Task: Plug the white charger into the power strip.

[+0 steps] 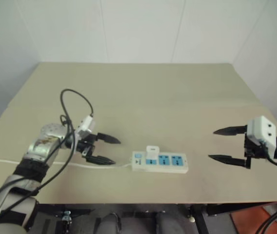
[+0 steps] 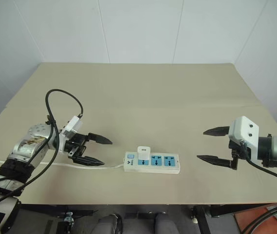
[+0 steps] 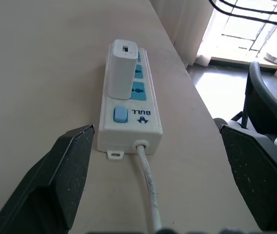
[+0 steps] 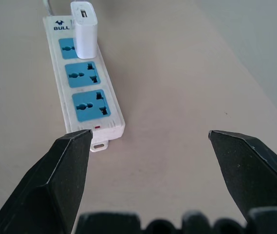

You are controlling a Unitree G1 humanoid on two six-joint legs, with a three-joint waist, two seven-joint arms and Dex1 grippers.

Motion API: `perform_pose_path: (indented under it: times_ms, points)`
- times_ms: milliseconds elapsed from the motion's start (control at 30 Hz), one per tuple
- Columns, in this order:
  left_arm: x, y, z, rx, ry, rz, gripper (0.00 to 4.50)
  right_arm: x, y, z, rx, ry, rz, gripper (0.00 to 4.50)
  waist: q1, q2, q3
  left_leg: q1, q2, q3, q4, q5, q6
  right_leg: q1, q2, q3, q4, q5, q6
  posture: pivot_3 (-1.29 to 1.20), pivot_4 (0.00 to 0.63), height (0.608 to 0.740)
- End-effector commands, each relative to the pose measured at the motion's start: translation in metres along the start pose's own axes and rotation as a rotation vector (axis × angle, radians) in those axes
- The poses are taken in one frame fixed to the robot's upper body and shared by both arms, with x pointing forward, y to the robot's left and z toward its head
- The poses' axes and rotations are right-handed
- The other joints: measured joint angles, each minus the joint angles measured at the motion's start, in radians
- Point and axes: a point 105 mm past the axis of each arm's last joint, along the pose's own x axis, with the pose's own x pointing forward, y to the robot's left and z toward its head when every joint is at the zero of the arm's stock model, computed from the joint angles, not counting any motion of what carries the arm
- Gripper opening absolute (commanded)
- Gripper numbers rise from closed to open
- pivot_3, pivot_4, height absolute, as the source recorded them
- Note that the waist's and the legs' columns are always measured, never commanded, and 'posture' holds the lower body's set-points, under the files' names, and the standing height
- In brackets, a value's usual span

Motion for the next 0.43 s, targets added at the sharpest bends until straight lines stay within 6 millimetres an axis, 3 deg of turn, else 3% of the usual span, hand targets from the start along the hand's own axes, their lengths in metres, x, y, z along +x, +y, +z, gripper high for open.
perform_pose_path:
  times_ms: [33,433]
  points:
    - [-0.0062,0.0017,0.0107,0.026,-0.003,0.006,4.48,-0.0045,-0.0021,0.0108,-0.033,-0.013,-0.015,4.5,0.0,0.0,0.0,0.0,0.0,0.0,0.0,0.0,0.0,0.0,0.0,0.0,0.0,0.0,0.0,0.0,0.15,0.74]
    - [-0.0066,0.0015,0.0118,0.0,0.015,-0.01,4.48,0.0043,-0.0002,0.0145,-0.013,-0.025,-0.02,4.5,0.0,0.0,0.0,0.0,0.0,0.0,0.0,0.0,0.0,0.0,0.0,0.0,0.001,0.0,0.0,0.0,0.15,0.74]
